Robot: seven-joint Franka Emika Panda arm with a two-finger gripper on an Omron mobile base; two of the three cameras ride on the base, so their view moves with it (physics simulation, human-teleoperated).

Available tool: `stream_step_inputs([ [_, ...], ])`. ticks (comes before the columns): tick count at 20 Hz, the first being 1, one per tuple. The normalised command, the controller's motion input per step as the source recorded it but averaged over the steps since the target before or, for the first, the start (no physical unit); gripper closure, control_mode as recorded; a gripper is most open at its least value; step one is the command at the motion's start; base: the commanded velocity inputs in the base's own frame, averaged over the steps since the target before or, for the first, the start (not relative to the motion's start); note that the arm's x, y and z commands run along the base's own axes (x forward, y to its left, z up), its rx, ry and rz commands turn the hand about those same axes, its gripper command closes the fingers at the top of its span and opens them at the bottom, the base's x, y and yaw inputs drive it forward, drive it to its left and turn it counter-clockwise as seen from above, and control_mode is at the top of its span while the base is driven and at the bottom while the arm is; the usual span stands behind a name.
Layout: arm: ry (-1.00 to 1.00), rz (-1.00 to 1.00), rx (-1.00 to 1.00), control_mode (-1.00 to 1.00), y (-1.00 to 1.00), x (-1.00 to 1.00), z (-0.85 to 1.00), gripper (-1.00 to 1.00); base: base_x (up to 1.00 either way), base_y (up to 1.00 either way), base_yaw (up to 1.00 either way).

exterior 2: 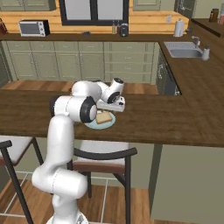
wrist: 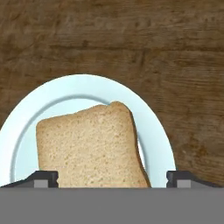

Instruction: Start the toaster. Once the lever pops up, take the bread to the plate on the dining counter.

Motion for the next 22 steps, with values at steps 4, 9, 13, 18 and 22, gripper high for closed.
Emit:
stream_step_inputs([
  [4,0.00,0.00,-0.16,-1.00,-0.01,0.08,-0.22,-1.00,0.00,0.00,0.00],
  [9,0.00,0.00,-0.12,-1.00,0.00,0.01,0.10,-1.00,0.00,0.00,0.00],
  [13,0.00,0.00,-0.20,-1.00,0.24,-0.13,0.78,-1.00,0.00,0.00,0.00],
  [18,-0.01,0.00,-0.19,-1.00,0.44,-0.51,0.88,-1.00,0.00,0.00,0.00],
  [22,-0.20,0.00,-0.11,-1.00,0.26,-1.00,0.61,-1.00,0.00,0.00,0.00],
])
